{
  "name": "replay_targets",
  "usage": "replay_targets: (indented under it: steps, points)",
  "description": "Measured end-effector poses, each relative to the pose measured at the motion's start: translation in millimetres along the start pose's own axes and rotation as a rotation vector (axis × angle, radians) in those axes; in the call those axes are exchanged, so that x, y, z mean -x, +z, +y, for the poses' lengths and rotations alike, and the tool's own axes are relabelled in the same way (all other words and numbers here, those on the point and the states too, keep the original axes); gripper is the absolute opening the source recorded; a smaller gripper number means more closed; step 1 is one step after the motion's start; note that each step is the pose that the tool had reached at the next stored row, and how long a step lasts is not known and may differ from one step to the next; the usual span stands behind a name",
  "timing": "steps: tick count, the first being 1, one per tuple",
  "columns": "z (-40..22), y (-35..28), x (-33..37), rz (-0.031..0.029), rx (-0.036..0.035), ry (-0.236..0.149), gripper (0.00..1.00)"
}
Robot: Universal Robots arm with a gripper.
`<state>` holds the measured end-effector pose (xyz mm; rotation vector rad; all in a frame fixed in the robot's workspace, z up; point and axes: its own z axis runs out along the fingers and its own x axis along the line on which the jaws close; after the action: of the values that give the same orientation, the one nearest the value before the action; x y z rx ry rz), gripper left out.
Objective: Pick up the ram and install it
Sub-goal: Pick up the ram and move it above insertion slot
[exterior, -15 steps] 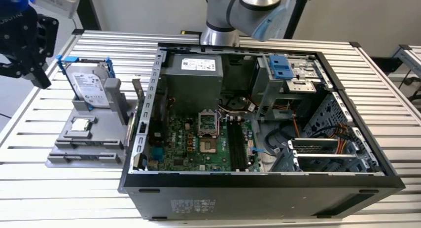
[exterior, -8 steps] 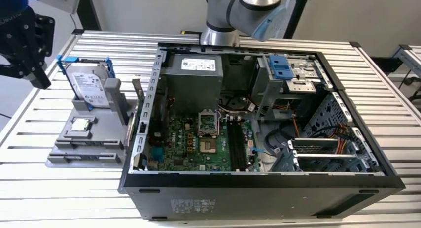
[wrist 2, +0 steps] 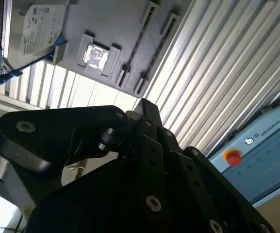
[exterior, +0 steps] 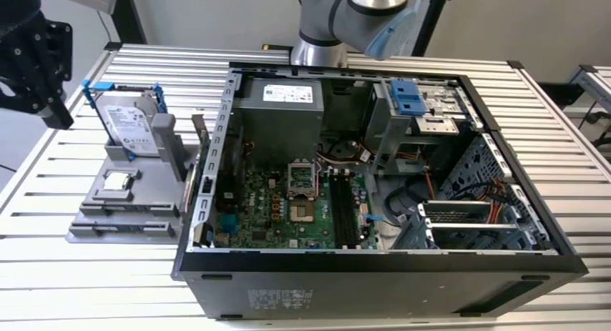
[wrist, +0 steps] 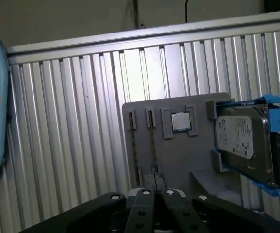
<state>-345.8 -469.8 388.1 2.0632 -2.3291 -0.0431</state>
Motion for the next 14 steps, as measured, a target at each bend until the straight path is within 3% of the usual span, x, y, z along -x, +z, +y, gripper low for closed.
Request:
replay_targets:
  steps: [10, 14]
  points:
    - [0.0, 0.0, 0.0, 0.0073, -0.0007, -0.180, 0.00]
    - [0.0, 0.0, 0.0, 0.0083, -0.0008, -0.205, 0.00]
